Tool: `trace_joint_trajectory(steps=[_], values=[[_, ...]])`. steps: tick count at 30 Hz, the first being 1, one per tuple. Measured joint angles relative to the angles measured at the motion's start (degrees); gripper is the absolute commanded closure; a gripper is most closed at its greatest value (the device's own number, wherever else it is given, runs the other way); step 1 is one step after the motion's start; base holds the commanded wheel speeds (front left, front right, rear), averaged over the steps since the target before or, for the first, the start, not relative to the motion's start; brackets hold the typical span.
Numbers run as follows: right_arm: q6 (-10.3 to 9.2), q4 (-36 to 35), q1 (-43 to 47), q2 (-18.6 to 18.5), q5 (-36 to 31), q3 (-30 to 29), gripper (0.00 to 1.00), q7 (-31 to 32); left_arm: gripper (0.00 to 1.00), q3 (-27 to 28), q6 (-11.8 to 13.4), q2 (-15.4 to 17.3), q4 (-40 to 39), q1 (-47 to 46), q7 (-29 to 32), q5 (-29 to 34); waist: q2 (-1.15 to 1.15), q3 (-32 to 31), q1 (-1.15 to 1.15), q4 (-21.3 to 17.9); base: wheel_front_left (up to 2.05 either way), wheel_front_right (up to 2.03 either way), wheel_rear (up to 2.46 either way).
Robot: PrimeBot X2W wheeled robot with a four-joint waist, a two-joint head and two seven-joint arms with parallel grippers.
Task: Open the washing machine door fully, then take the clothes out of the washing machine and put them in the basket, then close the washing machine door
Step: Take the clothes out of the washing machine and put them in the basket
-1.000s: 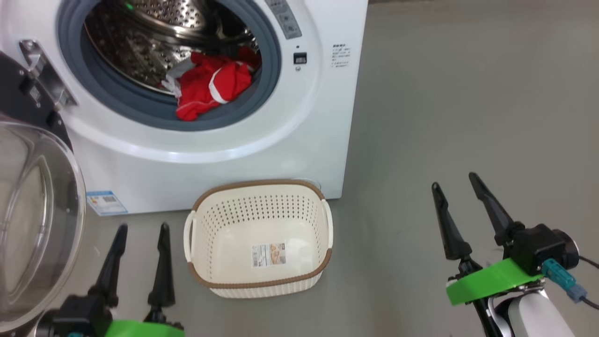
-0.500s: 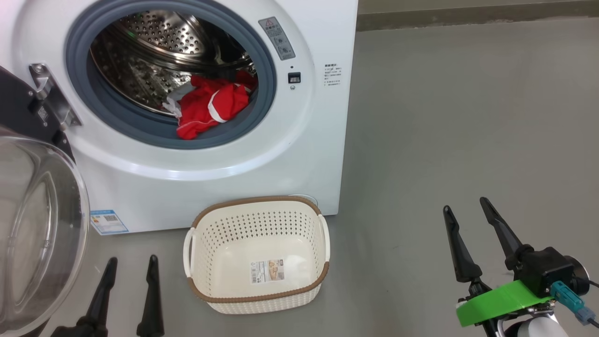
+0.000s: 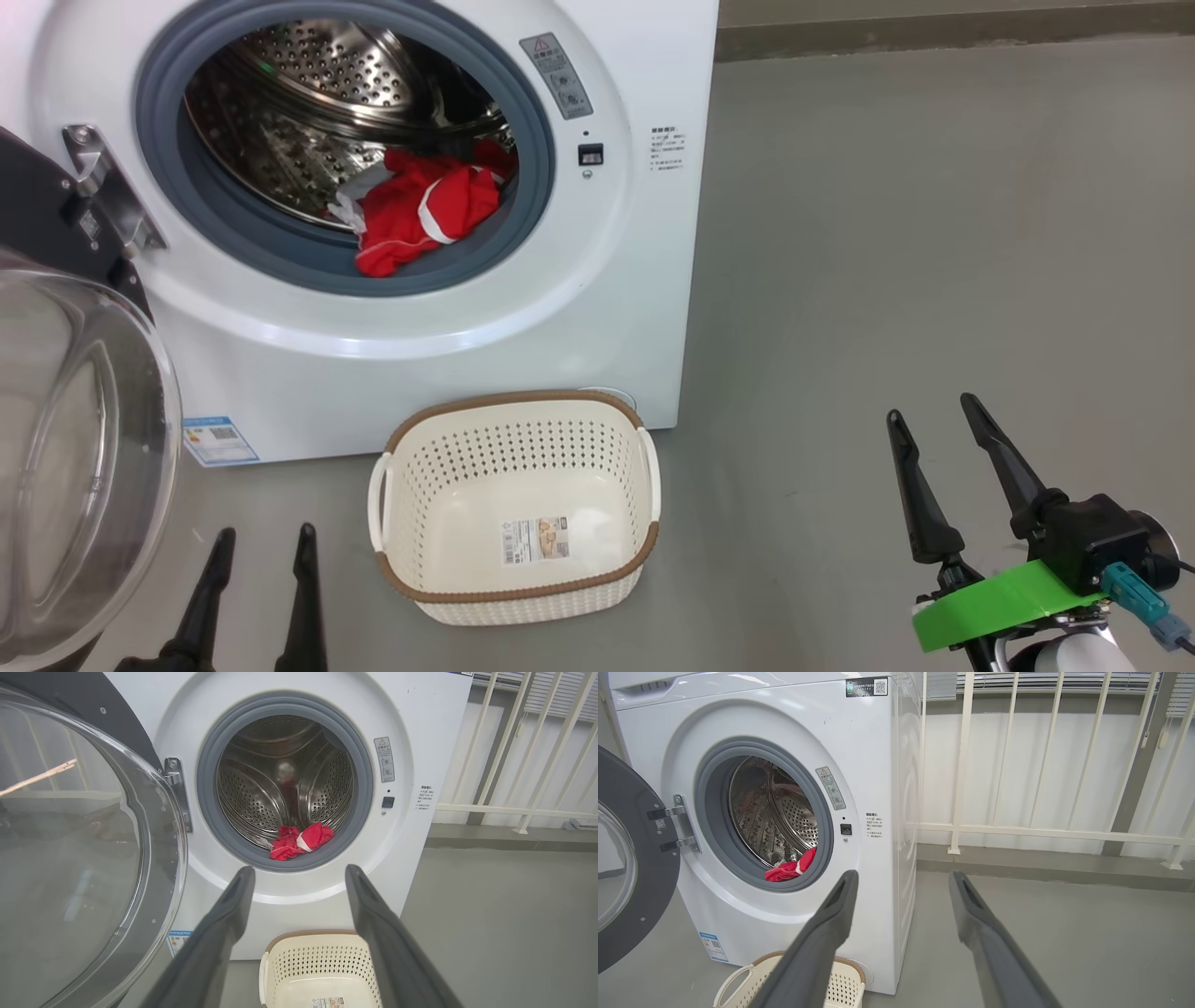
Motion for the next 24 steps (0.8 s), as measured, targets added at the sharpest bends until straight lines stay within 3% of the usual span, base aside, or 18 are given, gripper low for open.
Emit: trace_joint_trajectory(steps=[8,24], values=[[0.0,0.1,0.0,0.0,-0.1,0.1,0.0,0.0,0.0,-0.1,0.9,0.0,0.8,0.0,0.0,0.6,0.0,-0.5,0.0,0.0,0.66,-0.7,0.04],[0.0,0.3,0.0,0.0,-0.3,0.2,0.0,0.0,0.0,-1.1,-0.1,0.2,-0.6,0.0,0.0,0.0,0.0,-0.1,0.0,0.8,1.61,-1.54,-0.07]])
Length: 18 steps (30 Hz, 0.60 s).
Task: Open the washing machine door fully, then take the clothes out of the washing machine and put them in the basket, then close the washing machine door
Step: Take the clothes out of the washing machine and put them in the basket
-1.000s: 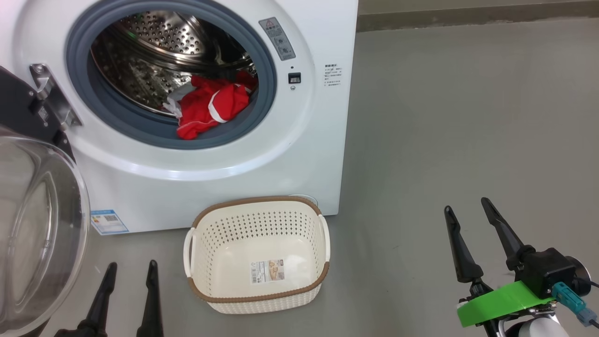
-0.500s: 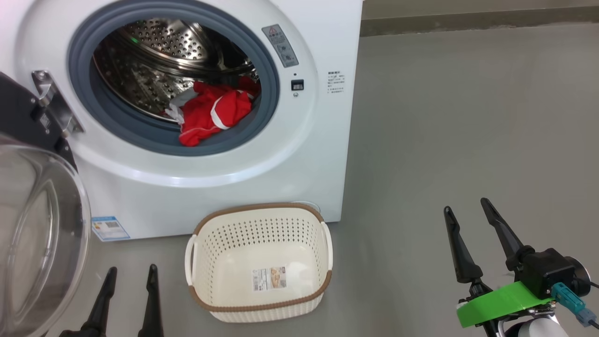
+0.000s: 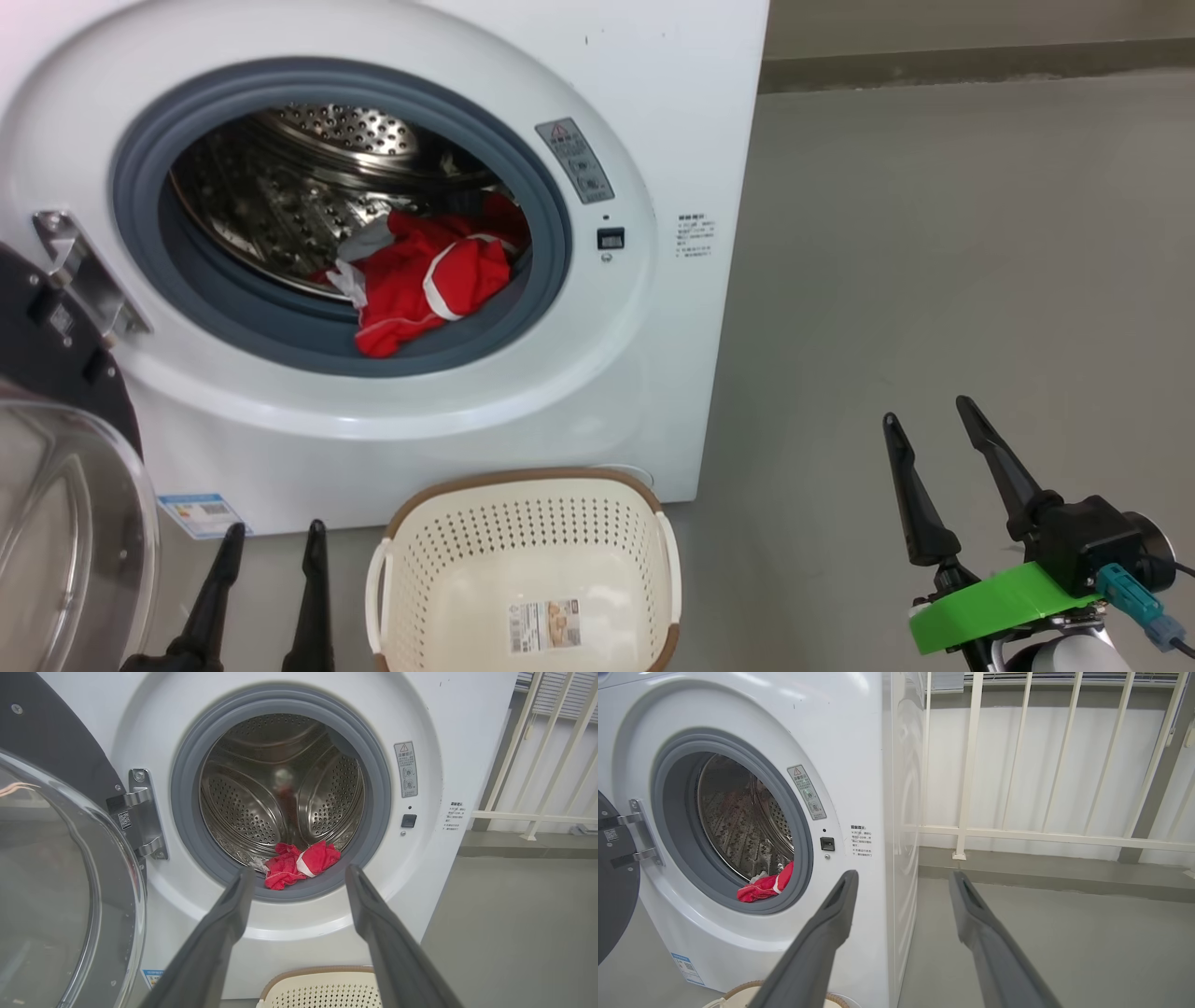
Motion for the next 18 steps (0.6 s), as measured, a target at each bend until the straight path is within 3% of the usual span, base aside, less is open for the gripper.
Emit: trace_joint_trajectory(steps=[18], values=[[0.0,0.5,0.0,0.0,-0.1,0.4,0.0,0.0,0.0,0.4,0.0,0.0,0.2,-0.2,0.0,-0.4,0.0,0.7,0.0,0.4,0.17,-0.17,0.0]])
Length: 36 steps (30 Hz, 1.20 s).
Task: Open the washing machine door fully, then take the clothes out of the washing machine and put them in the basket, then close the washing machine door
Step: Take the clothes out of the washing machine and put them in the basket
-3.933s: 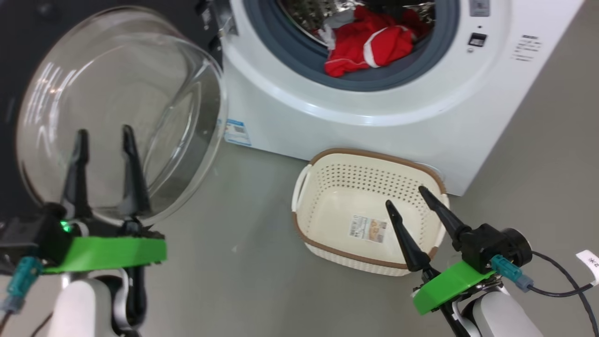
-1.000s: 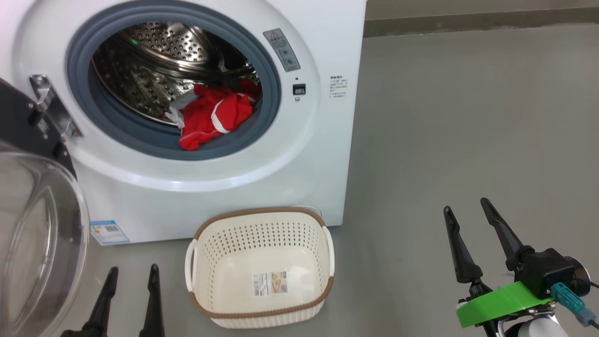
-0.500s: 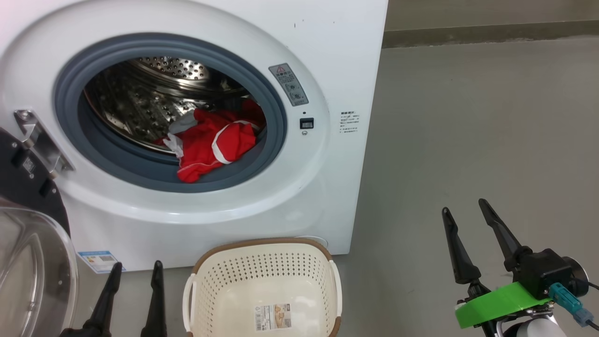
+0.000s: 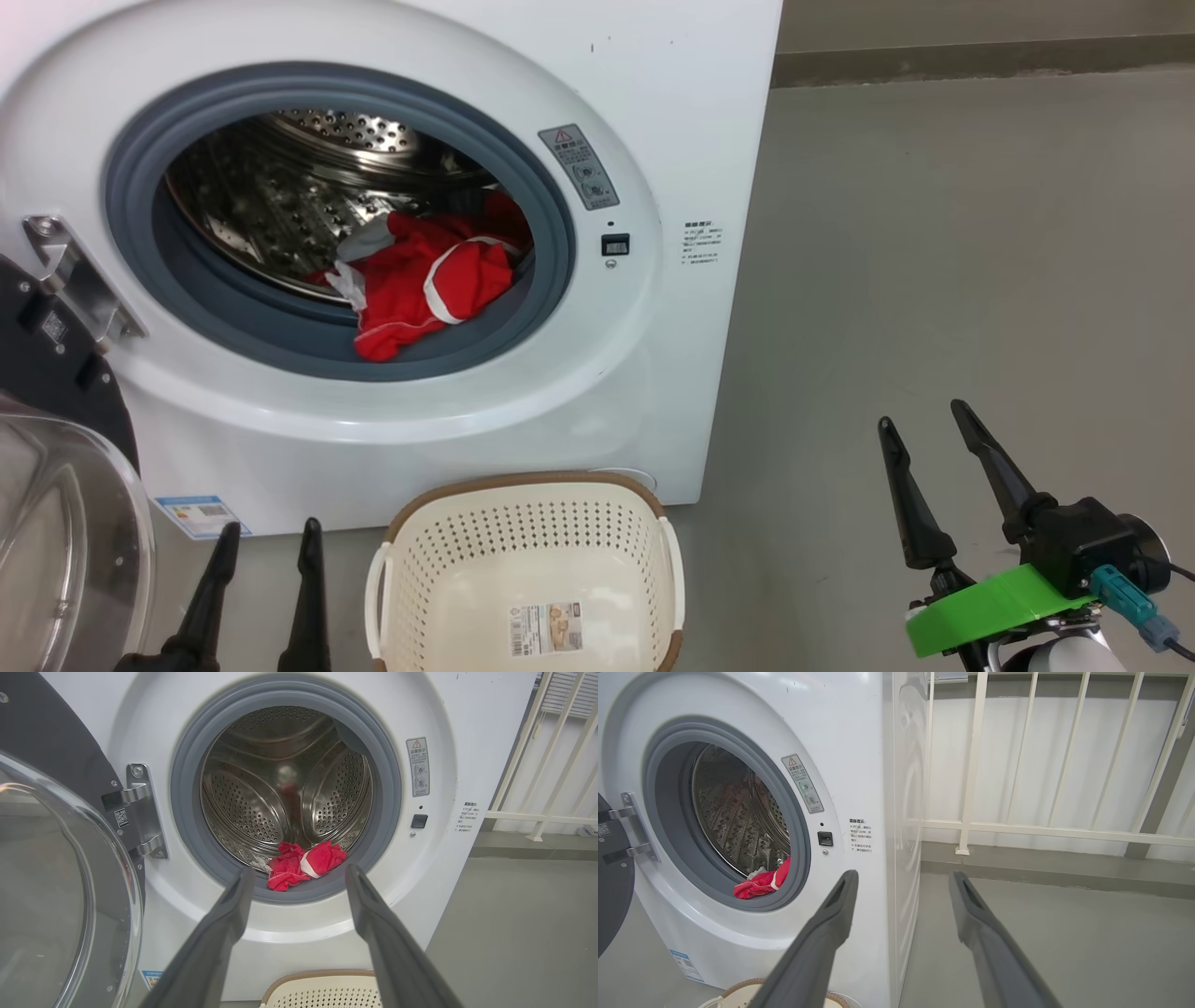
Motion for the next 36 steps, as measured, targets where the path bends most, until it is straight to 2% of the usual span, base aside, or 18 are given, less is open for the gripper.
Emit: trace_joint_trajectory(steps=[15,28,36], values=[[0.0,-0.1,-0.3,0.0,-1.3,0.6,0.0,0.0,0.0,-0.9,-0.2,0.0,1.5,-5.6,0.0,0.1,0.0,2.8,0.0,1.5,0.0,0.0,0.0],[0.0,-1.9,-7.5,0.0,-3.1,1.6,0.0,0.0,0.0,-1.0,-0.4,-0.3,1.6,-13.8,-0.2,0.0,0.0,10.4,0.0,2.3,0.0,0.0,0.0],[0.0,-3.0,-11.3,-0.1,-4.1,1.7,0.0,0.0,0.0,-1.9,-0.2,-0.8,4.6,-20.3,-0.2,-0.5,0.0,15.3,0.0,3.1,0.0,0.0,0.0]])
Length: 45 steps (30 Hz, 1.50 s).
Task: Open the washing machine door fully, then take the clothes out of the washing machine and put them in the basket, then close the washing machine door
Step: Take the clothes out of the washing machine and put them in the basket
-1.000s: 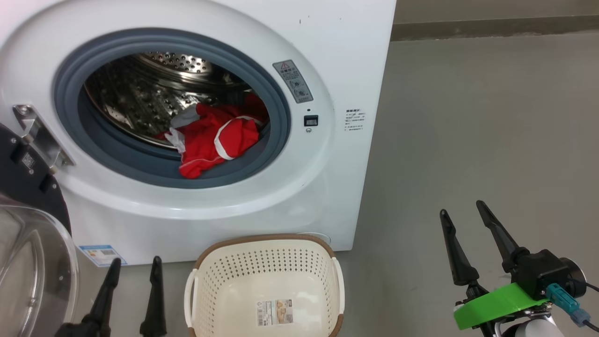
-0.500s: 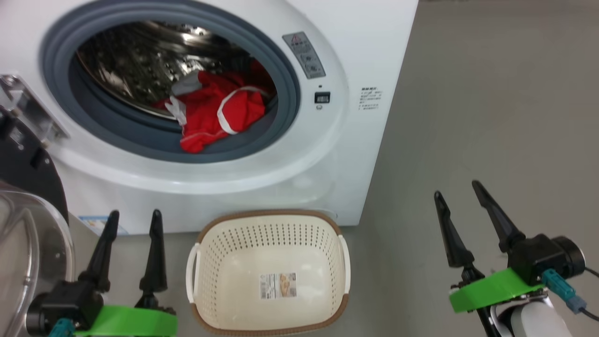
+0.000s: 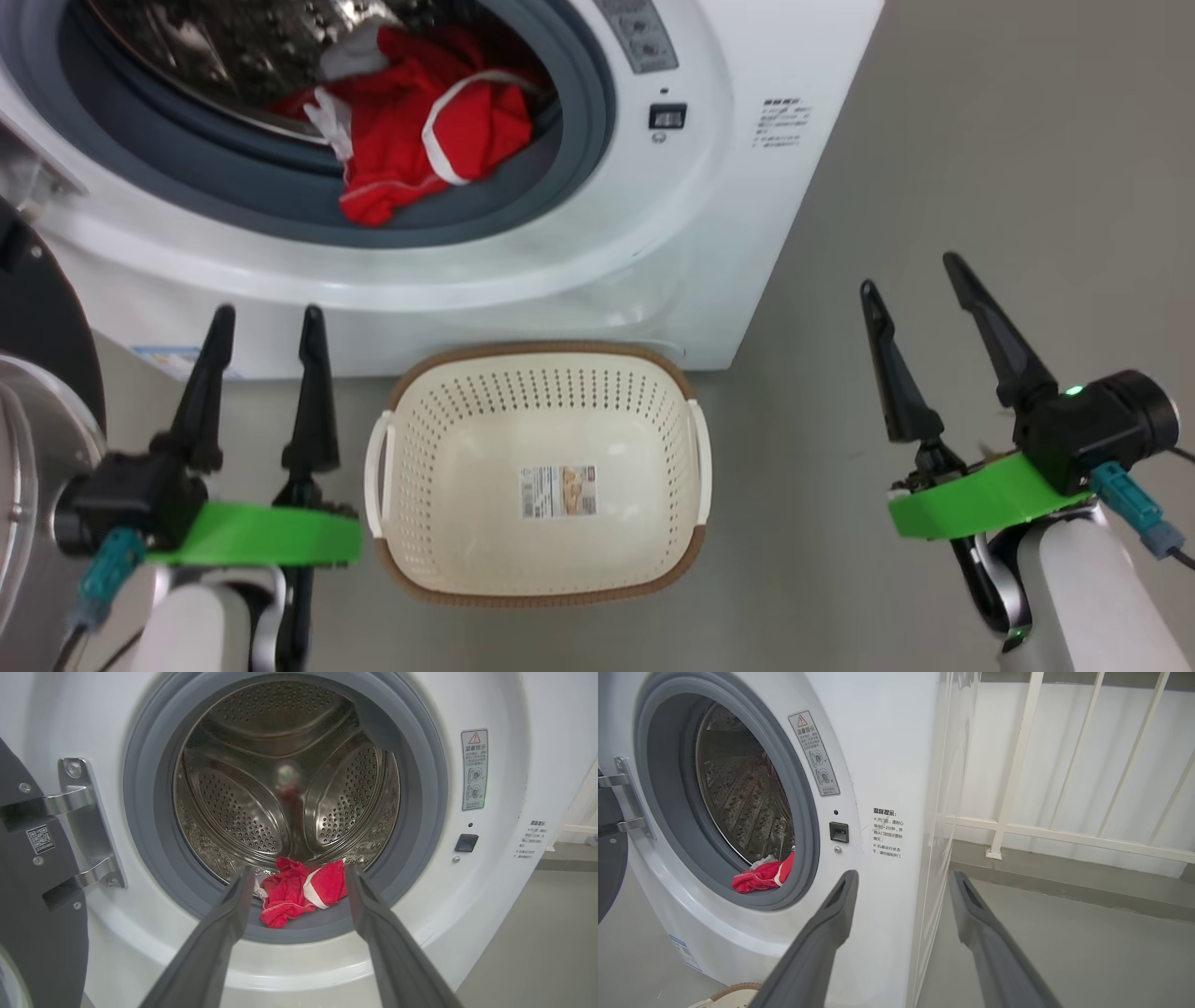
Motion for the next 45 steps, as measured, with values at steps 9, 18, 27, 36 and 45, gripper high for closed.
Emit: trace_joint_trajectory(steps=[9,18,27,36,45], values=[[0.0,-1.4,-2.0,-0.1,-1.9,-0.5,0.0,0.0,0.0,0.1,-0.3,-0.2,5.0,-10.2,0.0,-0.2,0.0,5.3,0.0,0.7,0.0,0.0,0.0],[0.01,-2.0,-3.9,-0.2,-2.4,-0.7,0.0,0.0,0.0,1.6,-2.4,0.5,12.1,-20.2,-0.1,-3.5,0.0,10.4,0.0,-0.1,0.0,0.0,0.0],[0.01,-2.5,-5.5,-0.2,-2.4,-0.7,0.0,0.0,0.0,2.4,-2.8,2.0,20.2,-30.1,-0.1,-3.5,0.0,14.0,0.0,-2.0,0.0,0.0,0.0],[0.01,-3.3,-6.5,-0.2,-2.9,-0.6,0.0,0.0,0.0,1.3,-3.3,3.0,30.3,-40.3,3.0,-6.2,0.0,17.0,0.0,-3.1,0.0,0.0,0.0],[0.01,-3.7,-7.9,-0.2,-2.9,-0.3,0.0,0.0,0.0,0.0,-3.3,5.9,42.0,-50.6,10.0,-6.1,0.0,19.7,0.0,-4.0,0.0,0.0,0.0]])
